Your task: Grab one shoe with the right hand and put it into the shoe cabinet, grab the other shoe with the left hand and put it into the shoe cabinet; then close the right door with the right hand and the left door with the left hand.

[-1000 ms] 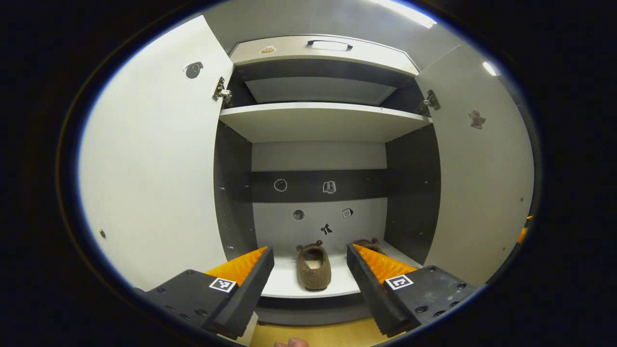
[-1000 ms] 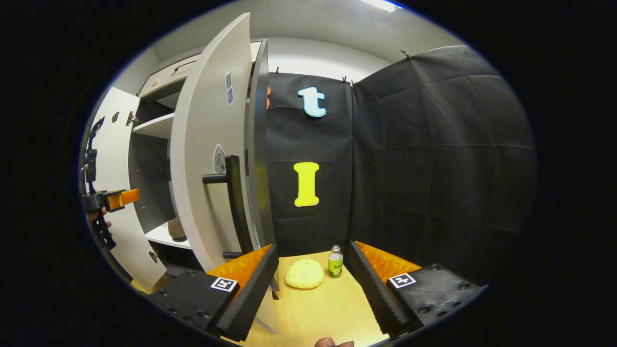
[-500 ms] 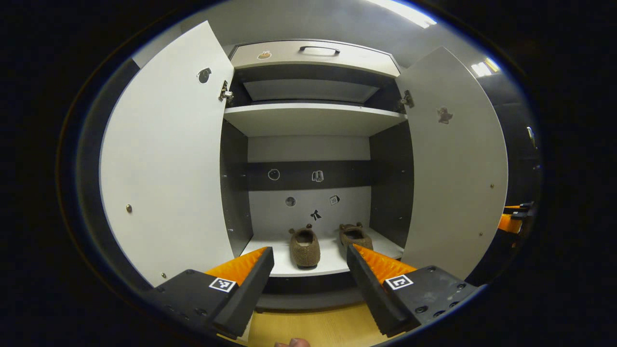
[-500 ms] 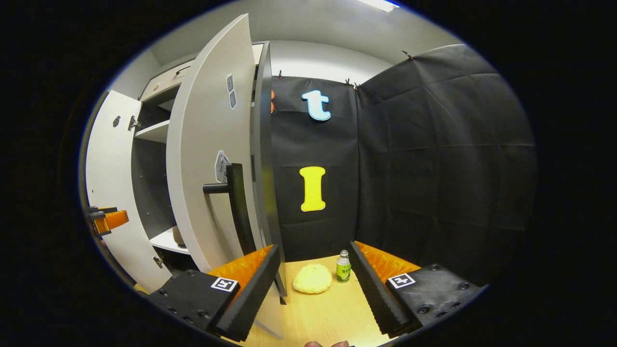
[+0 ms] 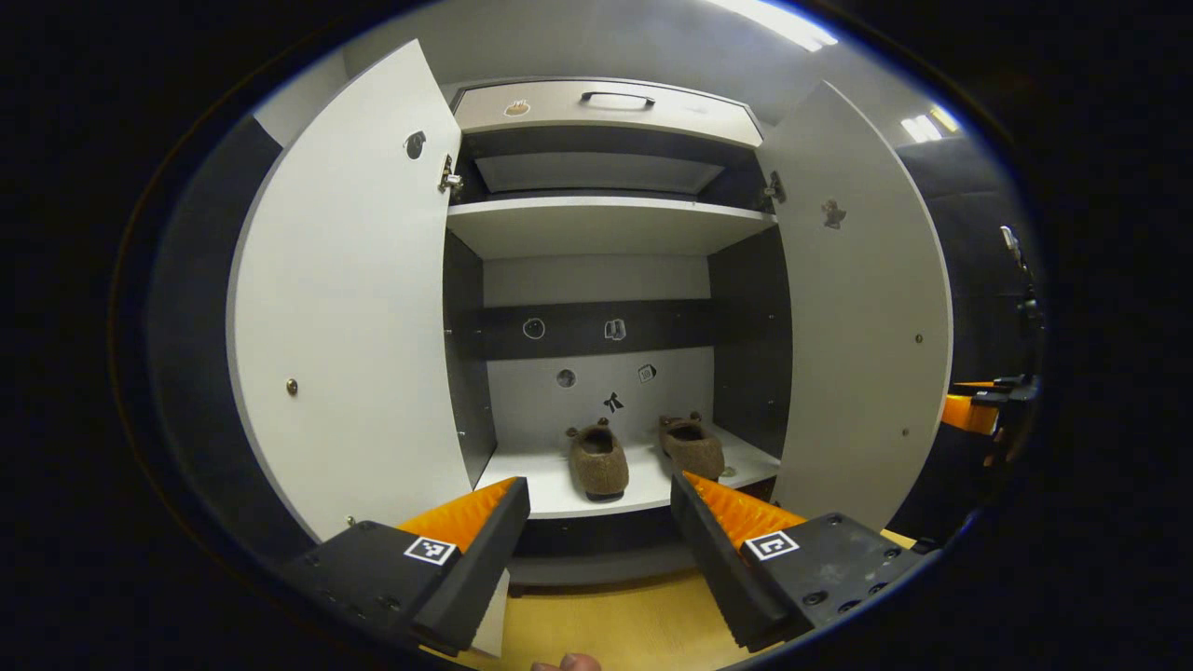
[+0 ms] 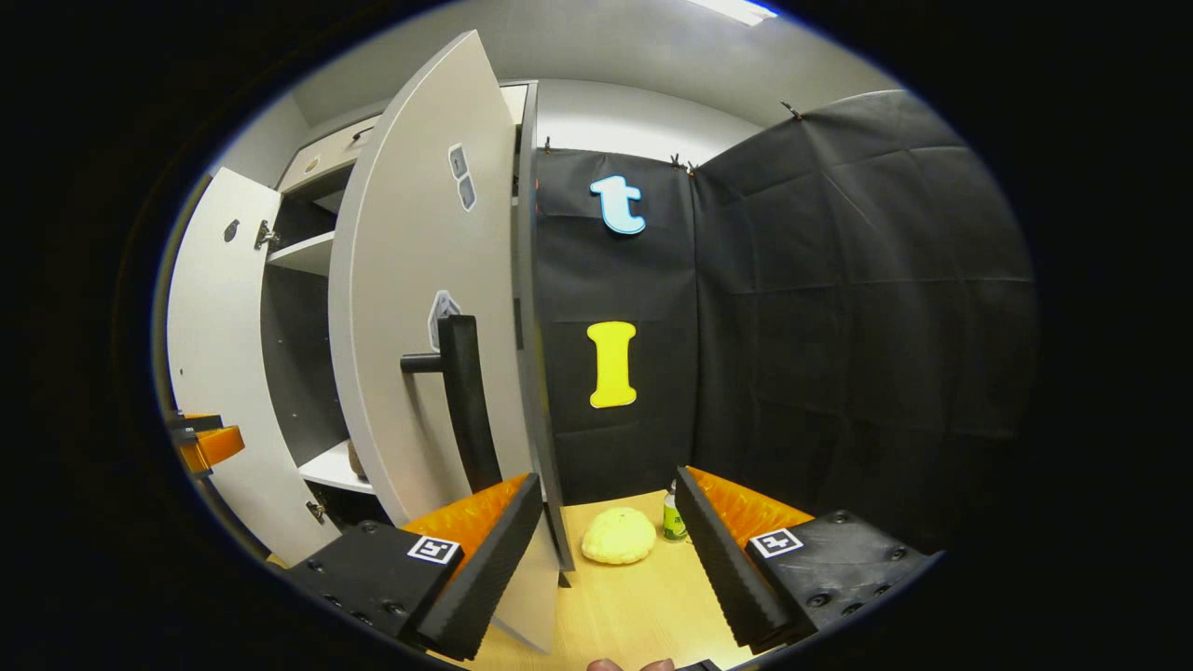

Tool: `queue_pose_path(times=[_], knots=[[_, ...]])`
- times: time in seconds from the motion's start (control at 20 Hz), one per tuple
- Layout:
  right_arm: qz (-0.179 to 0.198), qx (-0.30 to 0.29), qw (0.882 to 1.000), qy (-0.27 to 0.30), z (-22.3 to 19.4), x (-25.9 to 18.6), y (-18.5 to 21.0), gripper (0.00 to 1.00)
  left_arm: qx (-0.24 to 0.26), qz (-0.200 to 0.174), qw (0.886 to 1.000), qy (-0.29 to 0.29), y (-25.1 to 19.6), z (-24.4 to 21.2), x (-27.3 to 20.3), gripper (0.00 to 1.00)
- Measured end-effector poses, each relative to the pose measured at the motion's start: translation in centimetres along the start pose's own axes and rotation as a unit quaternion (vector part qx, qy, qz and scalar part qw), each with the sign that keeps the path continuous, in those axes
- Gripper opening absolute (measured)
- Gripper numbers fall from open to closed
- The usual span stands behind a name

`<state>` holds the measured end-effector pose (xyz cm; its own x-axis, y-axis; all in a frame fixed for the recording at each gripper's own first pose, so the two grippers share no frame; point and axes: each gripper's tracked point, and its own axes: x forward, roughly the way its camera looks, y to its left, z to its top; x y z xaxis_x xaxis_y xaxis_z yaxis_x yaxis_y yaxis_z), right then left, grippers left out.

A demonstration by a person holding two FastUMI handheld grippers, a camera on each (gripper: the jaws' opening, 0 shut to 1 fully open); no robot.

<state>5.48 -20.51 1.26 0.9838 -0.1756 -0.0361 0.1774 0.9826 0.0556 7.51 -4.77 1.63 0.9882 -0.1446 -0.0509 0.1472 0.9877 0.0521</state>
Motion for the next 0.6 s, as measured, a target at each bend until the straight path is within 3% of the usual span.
queue_pose_path(times=[0.15, 0.3, 0.6], knots=[[-0.006, 0.006, 1.0, 0.001, -0.1, -0.1, 0.7, 1.0, -0.005, -0.004, 1.0, 0.001, 0.7, -0.1, -0.8, 0.97], [-0.005, 0.007, 1.0, 0.0, -0.2, -0.3, 1.6, 0.97, -0.009, -0.002, 1.0, 0.003, 1.5, -0.4, -1.6, 0.96], [0.031, 0.008, 0.999, 0.004, -0.7, -0.3, 5.4, 0.98, -0.029, -0.007, 1.0, 0.008, 2.3, -1.0, -3.5, 0.96]])
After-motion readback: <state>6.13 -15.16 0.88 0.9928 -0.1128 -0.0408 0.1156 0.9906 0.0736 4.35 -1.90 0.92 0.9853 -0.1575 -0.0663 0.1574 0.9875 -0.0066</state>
